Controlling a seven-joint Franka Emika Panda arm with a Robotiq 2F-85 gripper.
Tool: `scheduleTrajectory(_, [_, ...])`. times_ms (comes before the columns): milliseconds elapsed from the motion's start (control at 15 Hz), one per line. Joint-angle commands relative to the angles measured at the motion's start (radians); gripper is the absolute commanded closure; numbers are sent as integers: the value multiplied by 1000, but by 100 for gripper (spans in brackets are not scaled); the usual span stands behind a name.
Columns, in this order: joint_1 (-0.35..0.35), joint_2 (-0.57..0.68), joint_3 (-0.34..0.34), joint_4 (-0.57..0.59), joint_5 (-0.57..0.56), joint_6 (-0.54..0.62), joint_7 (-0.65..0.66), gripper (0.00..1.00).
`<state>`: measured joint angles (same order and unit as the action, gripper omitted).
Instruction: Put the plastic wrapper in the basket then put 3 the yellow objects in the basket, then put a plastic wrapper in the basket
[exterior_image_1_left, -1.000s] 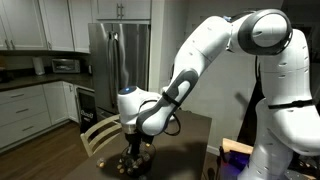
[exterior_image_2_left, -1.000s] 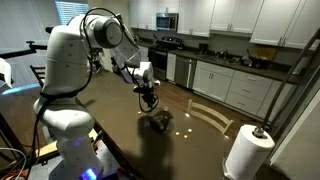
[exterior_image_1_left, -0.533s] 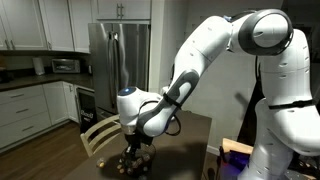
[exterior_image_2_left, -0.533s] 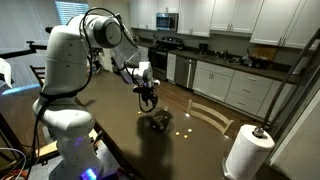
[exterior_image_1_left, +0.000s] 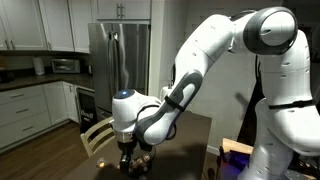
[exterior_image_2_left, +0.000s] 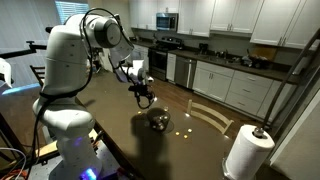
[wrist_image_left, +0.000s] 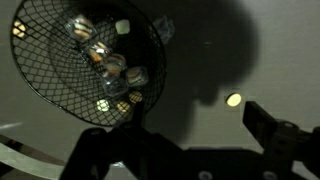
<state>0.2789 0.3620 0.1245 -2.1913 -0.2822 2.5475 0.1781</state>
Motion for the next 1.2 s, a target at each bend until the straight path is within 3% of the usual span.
scheduleTrajectory(0, [-35,0,67,-16,63,44,-190,0])
scheduleTrajectory(333, [-61,76,142,19,141,57,-417,0])
scheduleTrajectory(600, [-75,157,168,45,139,98,-526,0])
scheduleTrajectory(733, [-73,186,164,71,134,47,-537,0])
scheduleTrajectory(800, [-49,151,148,36,122,70,-484,0])
scheduleTrajectory(1133, [-70,230,171,70,130,132,-536,0])
